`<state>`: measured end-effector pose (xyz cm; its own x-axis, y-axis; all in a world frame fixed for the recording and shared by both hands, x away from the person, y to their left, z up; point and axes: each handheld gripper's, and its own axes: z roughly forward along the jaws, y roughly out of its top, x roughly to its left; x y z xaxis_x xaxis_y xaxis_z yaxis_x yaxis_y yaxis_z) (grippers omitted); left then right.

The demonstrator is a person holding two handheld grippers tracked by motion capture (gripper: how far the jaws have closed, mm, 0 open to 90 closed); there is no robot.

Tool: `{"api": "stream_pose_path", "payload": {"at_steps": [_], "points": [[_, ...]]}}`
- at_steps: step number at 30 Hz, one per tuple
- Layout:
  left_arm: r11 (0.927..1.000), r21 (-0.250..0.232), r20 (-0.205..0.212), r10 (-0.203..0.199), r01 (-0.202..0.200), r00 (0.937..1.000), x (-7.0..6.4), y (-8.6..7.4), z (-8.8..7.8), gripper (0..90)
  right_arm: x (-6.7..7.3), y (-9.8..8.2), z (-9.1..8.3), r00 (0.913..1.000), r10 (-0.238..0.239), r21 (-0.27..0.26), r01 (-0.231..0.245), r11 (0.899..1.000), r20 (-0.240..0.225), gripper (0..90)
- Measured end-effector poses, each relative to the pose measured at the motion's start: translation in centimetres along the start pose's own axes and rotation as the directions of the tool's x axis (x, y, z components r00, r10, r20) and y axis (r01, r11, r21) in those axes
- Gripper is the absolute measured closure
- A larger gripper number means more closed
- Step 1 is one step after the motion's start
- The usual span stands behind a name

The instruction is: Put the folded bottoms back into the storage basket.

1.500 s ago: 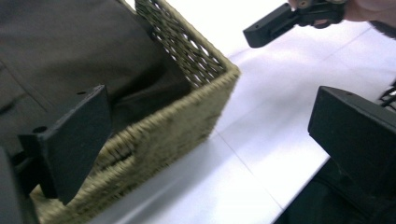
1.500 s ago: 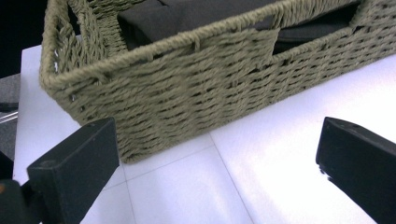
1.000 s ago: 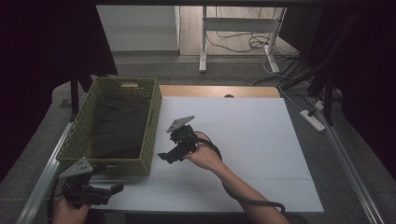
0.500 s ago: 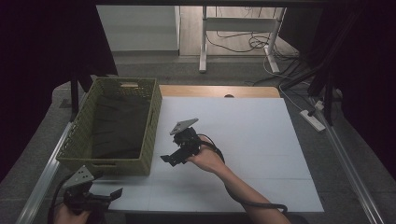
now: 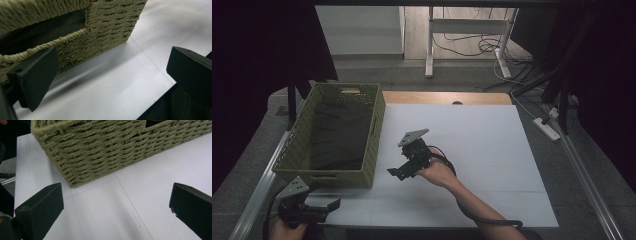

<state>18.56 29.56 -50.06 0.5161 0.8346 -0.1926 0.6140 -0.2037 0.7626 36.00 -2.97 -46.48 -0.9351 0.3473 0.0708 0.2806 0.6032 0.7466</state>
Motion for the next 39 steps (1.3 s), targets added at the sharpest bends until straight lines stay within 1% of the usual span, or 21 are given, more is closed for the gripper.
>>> {"api": "stream_pose_path", "payload": {"at_steps": [2,4,7,11,16,23,39], "points": [[1.0000,-0.003,-0.008,0.005,-0.005,1.0000,-0.1,0.0,0.0,0.0,0.1,-0.2,-0.1,1.0000,-0.003,0.001,0.003,1.000,-0.001,0.0],[0.9998,-0.006,-0.030,0.020,-0.021,0.9993,-0.1,0.0,0.0,0.0,0.1,-0.3,-0.2,1.0000,-0.008,0.004,0.008,1.000,0.003,0.0],[0.9998,-0.006,-0.038,0.020,-0.020,0.9991,-0.2,0.0,0.0,0.0,0.1,-0.4,-0.3,1.0000,-0.006,0.005,0.006,1.000,0.006,0.0],[0.9998,0.002,-0.032,0.019,-0.019,0.9993,-0.1,0.0,0.0,0.0,0.0,-0.6,-0.7,0.9999,-0.010,0.007,0.010,1.000,0.010,0.0],[0.9995,0.013,-0.030,0.030,-0.030,0.9991,-0.2,0.1,0.2,0.0,-0.1,-1.1,-1.2,0.9998,-0.009,0.009,0.009,1.000,0.017,0.0],[0.9994,0.013,-0.030,0.033,-0.033,0.9990,-0.3,0.1,0.2,0.0,-0.1,-1.9,-2.1,0.9996,-0.012,0.011,0.011,1.000,0.026,0.0],[0.9992,0.025,-0.047,0.034,-0.032,0.9983,-0.3,0.1,0.3,0.2,-0.5,-4.0,-4.3,0.9988,0.000,0.012,0.000,1.000,0.050,0.0]]}}
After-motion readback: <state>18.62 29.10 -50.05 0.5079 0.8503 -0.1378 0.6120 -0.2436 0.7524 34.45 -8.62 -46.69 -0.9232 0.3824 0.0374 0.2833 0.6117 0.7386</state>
